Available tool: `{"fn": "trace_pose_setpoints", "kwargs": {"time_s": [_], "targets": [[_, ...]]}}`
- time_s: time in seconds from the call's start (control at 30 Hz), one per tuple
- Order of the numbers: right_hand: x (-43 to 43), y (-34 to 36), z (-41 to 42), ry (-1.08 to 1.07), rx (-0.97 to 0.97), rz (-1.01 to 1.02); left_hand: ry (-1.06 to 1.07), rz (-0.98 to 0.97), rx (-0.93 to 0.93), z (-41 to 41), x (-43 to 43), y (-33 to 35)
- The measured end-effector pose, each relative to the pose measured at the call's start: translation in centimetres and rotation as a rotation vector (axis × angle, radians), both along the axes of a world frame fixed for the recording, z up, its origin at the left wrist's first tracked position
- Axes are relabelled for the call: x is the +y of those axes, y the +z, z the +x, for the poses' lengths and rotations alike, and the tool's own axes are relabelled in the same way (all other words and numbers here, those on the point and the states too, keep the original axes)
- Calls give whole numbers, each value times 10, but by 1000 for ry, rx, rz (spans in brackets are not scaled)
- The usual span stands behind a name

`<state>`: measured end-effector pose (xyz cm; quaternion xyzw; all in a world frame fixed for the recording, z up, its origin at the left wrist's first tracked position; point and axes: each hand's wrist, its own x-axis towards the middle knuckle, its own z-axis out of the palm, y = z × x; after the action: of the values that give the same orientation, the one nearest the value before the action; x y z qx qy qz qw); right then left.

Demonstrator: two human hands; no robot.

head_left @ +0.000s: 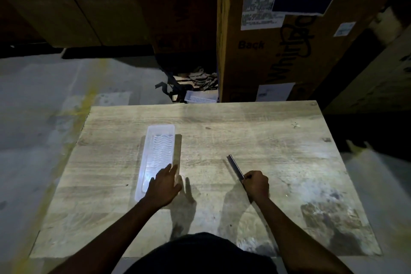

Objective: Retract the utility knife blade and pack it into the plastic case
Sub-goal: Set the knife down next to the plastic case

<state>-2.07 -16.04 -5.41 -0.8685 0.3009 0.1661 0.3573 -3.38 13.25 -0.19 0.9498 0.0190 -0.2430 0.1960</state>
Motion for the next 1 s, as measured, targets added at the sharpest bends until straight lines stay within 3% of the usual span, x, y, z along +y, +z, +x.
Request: {"fn": "trace_pose_setpoints", "kwargs": {"time_s": [0.17, 0.43, 0.77, 0.87, 1.0], "targets": [[0, -12, -7, 23, -41, -63, -90, 141, 73, -4, 7, -12], [-5, -26, -8, 251, -83, -200, -68, 74, 24, -2, 8, -19], [-5, -24, -12, 249, -136, -242, -74, 91, -17, -8, 10, -22], [6, -6, -9, 210, -176, -238, -40, 26, -19, -9, 12, -19], [46, 24, 12, 279, -284, -101, 125, -242, -77, -8, 26, -11]]}}
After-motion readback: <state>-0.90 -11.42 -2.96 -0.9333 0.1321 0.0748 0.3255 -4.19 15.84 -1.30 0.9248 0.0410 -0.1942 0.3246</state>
